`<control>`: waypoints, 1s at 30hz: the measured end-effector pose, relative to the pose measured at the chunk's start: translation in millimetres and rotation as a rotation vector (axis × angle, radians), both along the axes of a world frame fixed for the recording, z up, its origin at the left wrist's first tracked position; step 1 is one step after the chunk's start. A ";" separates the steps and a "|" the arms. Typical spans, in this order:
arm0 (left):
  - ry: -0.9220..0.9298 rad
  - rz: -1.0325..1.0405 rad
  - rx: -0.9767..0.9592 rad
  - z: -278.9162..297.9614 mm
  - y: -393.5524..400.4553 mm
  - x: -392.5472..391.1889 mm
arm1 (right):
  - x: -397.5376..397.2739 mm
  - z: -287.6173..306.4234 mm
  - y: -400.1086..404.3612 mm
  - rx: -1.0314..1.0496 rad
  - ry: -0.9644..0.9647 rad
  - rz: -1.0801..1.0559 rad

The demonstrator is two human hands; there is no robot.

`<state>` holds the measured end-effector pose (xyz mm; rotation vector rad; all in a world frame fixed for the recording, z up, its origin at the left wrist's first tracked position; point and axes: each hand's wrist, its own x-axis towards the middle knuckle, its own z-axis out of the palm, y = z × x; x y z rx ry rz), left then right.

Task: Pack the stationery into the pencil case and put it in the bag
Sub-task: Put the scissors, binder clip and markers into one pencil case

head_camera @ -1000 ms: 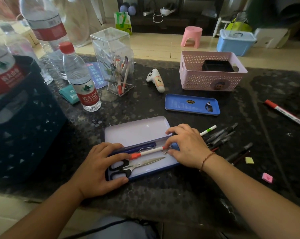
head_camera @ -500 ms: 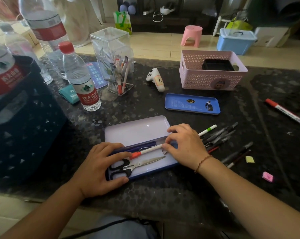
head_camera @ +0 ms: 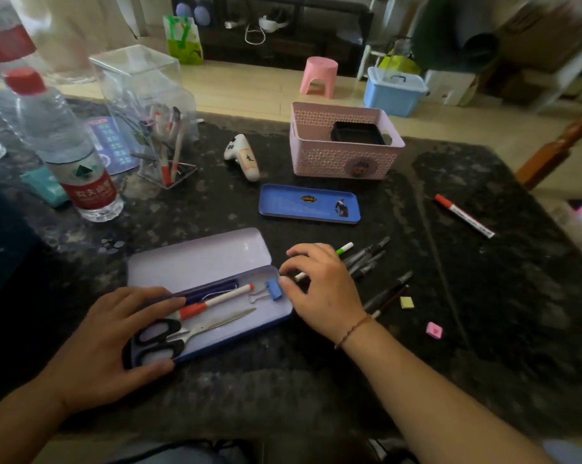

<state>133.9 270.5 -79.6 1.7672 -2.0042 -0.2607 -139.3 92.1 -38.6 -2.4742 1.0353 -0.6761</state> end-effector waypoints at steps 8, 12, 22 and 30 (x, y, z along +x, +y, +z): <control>-0.064 0.021 0.071 4.0 1.6 -0.5 | -134.7 11.4 -47.2 -0.026 0.170 -0.274; -0.067 0.017 0.071 4.5 2.1 -0.6 | -155.4 16.3 -50.7 0.028 0.321 -0.123; -0.027 0.025 0.052 5.2 5.1 0.3 | -127.3 2.0 -39.0 -0.200 0.411 0.156; -0.030 0.024 0.021 6.1 4.5 -1.0 | 15.9 21.0 21.5 -0.220 0.170 0.254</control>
